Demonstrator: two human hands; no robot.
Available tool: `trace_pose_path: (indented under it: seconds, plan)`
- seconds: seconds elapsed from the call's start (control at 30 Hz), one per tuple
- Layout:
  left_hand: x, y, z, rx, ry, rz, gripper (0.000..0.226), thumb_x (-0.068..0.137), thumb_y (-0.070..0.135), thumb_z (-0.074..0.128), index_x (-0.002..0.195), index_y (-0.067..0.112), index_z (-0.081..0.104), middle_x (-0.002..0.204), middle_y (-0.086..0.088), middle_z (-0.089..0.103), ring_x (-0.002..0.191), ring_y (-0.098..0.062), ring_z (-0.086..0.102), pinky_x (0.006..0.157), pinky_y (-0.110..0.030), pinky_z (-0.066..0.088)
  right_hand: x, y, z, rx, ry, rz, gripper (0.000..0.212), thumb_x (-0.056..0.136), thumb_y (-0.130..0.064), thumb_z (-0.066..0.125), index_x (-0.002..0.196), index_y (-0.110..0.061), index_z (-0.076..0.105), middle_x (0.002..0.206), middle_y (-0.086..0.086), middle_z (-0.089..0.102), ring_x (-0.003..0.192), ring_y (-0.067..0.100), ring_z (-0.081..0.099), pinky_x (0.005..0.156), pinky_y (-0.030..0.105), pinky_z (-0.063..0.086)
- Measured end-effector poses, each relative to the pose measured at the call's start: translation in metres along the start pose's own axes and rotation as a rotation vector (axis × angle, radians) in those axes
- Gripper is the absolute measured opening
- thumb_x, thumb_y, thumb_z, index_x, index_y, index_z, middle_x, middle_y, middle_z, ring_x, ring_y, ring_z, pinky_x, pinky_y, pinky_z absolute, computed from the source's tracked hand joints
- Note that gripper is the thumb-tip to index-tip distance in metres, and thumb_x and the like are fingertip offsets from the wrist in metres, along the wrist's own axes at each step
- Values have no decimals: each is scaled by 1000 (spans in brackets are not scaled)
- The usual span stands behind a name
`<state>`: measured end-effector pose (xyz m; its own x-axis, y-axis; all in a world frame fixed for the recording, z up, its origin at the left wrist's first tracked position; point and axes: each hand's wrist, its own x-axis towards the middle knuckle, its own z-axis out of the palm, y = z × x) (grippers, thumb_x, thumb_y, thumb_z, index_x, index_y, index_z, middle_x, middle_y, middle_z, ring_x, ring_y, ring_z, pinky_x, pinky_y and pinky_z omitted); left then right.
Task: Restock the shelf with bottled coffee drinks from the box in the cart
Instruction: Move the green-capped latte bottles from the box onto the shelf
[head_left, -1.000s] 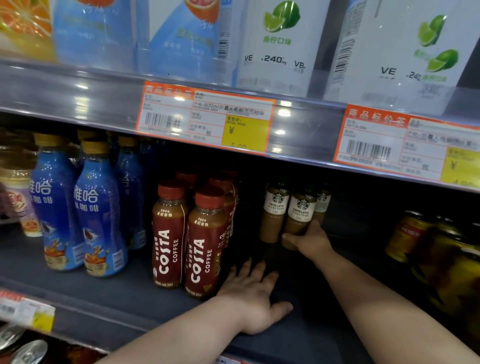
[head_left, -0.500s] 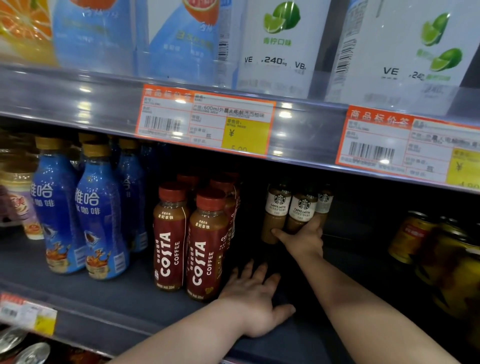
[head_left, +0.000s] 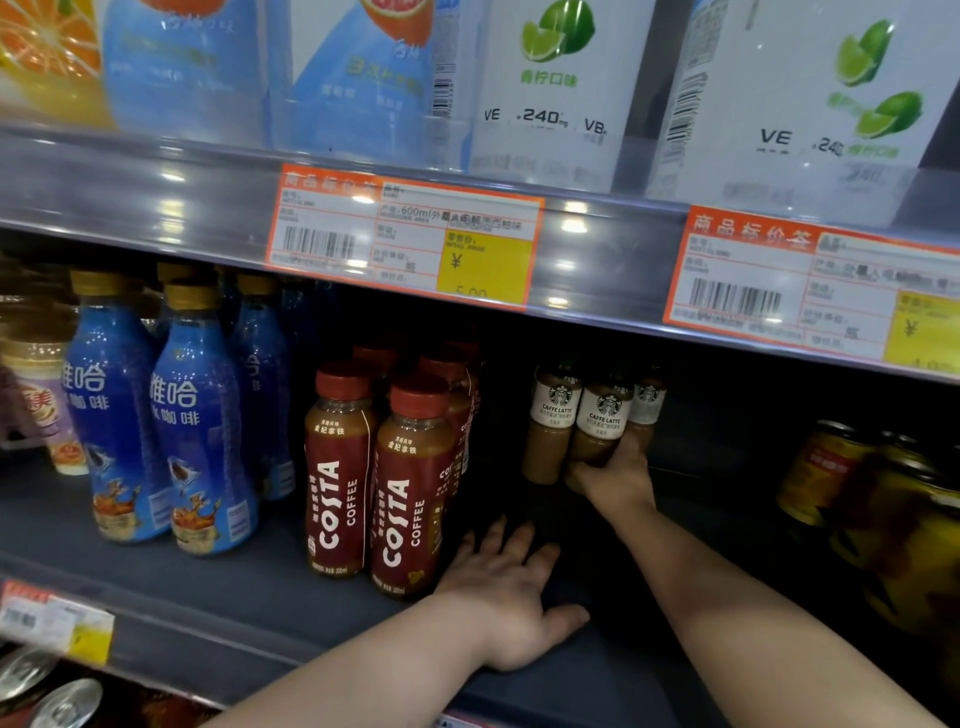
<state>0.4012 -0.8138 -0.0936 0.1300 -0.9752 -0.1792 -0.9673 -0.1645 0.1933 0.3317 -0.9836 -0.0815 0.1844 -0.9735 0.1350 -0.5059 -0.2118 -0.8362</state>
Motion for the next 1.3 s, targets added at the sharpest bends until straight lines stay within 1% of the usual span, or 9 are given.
trace_pose_path:
  seconds: [0.23, 0.5, 0.6, 0.7, 0.8, 0.9, 1.07, 1.17, 1.3]
  plan:
    - [0, 0, 0, 14, -10, -1, 73, 91, 65, 28, 151, 30, 5, 160, -1, -7, 146, -25, -13, 116, -44, -6, 3, 0, -3, -18, -46, -13, 68, 69, -23, 77, 126, -13, 41, 124, 17, 52, 110, 34, 57, 95, 43, 48]
    - [-2, 1, -3, 24, -17, -27, 73, 91, 65, 28, 151, 32, 5, 160, 1, -6, 147, -23, -11, 118, -43, -4, -5, 8, -19, -78, -123, -25, 86, 74, -30, 76, 143, -17, 26, 139, 16, 43, 121, 33, 51, 98, 39, 46]
    - [-4, 4, -4, 32, -18, -44, 71, 91, 65, 28, 151, 33, 5, 161, 2, -6, 147, -22, -10, 118, -43, -4, -21, 7, -36, -348, -146, -109, 71, 84, -38, 64, 142, -17, 28, 141, 15, 37, 126, 35, 44, 99, 41, 44]
    - [-6, 7, -6, 51, -2, -54, 70, 92, 64, 28, 151, 33, 7, 161, 2, -4, 147, -22, -8, 118, -42, -3, -40, 5, -54, -735, -208, -316, 57, 89, -47, 53, 138, -22, 37, 140, 8, 39, 128, 31, 40, 100, 41, 40]
    - [-8, 10, -8, 62, 3, -64, 69, 92, 64, 29, 151, 33, 8, 161, 2, 0, 147, -22, -5, 118, -41, 0, -61, 10, -63, -904, -312, -436, 56, 90, -50, 49, 138, -25, 38, 140, 3, 41, 130, 26, 36, 102, 40, 37]
    - [-9, 16, -10, 69, 3, -113, 69, 91, 64, 32, 150, 32, 14, 160, 1, 7, 147, -25, 4, 118, -44, 9, -81, 16, -71, -916, -355, -438, 57, 90, -52, 48, 140, -26, 37, 143, 2, 39, 132, 25, 35, 106, 40, 35]
    - [-33, 32, -11, 65, 126, -115, 66, 89, 57, 46, 144, 22, 35, 147, -8, 36, 132, -29, 38, 106, -38, 37, -110, 14, -84, -944, -371, -439, 56, 90, -54, 45, 140, -28, 37, 143, 2, 41, 130, 25, 38, 104, 38, 36]
    - [-61, 32, -8, 67, 211, -72, 60, 89, 53, 49, 138, 19, 44, 141, -8, 44, 125, -28, 46, 100, -38, 43, -133, 3, -85, -941, -352, -472, 56, 90, -55, 46, 139, -28, 38, 141, 2, 42, 129, 24, 40, 103, 37, 37]
    - [-110, 20, -9, 90, 303, -62, 56, 91, 51, 46, 135, 18, 45, 133, -6, 47, 122, -28, 45, 97, -41, 43, -172, -13, -79, -894, -298, -557, 54, 89, -55, 48, 136, -28, 42, 136, 1, 48, 125, 24, 44, 101, 39, 39]
